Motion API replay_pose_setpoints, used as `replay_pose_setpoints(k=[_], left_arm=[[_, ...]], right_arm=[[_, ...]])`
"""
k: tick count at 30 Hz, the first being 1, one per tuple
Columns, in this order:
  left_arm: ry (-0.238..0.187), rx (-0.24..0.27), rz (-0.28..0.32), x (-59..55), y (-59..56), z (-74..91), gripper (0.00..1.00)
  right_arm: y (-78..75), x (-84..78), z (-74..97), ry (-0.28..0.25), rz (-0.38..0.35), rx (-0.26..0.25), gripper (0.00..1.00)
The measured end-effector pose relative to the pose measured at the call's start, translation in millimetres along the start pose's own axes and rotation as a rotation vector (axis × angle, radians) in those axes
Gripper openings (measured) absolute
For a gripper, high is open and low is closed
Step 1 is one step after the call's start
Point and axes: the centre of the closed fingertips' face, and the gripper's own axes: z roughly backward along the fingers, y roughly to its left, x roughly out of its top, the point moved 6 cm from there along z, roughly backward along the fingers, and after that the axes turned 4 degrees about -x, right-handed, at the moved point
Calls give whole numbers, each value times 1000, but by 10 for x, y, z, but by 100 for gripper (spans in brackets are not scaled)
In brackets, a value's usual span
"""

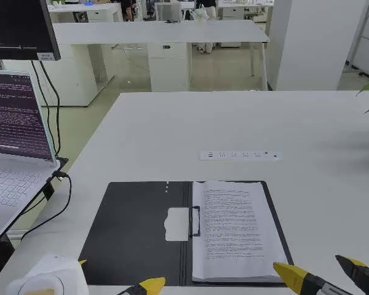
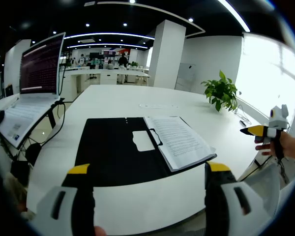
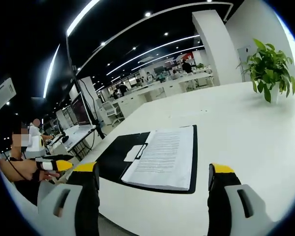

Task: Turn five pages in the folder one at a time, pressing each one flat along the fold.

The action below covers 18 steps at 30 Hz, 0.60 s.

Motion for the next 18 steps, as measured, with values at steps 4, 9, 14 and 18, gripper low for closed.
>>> replay_pose_setpoints(k=[4,9,14,18], left_arm=[[-9,8,-8,51,9,16,92],[-5,8,-21,67,24,12,92],[2,-5,-32,93,-21,-27,91],[2,-14,-49,109,-49,-51,91]], right_arm=[[-12,-21,-7,4,6,-6,90],[-1,-21,-5,0,23,-6,88],[-23,-10,23,-5,37,-16,88],[-58,-21,44,-1,46,-26,88]])
